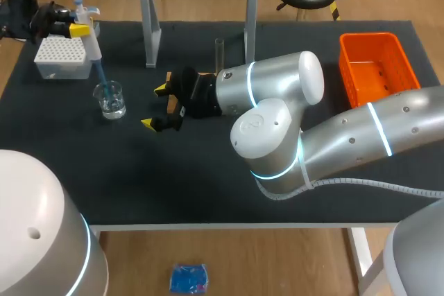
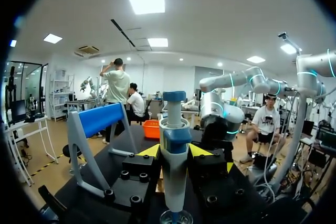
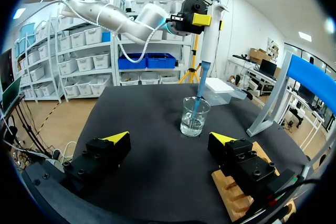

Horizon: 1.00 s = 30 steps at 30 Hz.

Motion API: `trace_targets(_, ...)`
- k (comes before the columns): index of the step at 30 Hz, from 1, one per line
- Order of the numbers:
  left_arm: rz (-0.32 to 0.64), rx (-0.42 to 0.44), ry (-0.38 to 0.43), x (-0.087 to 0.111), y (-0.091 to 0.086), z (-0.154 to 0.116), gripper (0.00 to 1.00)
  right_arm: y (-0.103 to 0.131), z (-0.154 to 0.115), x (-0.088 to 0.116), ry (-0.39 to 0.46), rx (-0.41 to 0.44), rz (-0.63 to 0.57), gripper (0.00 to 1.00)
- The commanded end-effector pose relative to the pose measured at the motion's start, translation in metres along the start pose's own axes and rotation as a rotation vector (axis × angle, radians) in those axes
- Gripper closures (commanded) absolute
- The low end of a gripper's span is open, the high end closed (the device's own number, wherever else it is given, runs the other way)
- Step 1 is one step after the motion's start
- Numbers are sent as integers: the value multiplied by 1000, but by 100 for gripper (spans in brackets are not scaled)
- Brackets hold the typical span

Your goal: Invert the test tube, pick up the pipette, mount the tip to pipette, aspirate from beaker and dispense into the tube, eject the tip, return the pipette, and cap with the stopper.

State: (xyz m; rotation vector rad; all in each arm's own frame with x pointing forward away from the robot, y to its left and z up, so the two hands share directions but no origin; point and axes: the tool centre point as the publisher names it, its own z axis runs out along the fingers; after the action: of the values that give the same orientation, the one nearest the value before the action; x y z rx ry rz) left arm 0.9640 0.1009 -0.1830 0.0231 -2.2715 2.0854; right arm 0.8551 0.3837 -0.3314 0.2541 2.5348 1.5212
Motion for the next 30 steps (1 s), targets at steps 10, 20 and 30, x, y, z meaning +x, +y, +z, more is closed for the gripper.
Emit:
trace_targets(10,2,-4,-5,2,-1,1,100,0,0,1,-1,-1,1,0)
trace_targets(20,2,-4,-5,2,-1,1,100,3,-3,2,3,-11,1,0)
trace_targets(30,2,-4,-5,2,-1,1,100,47,-50,13,-44,24,-52,0)
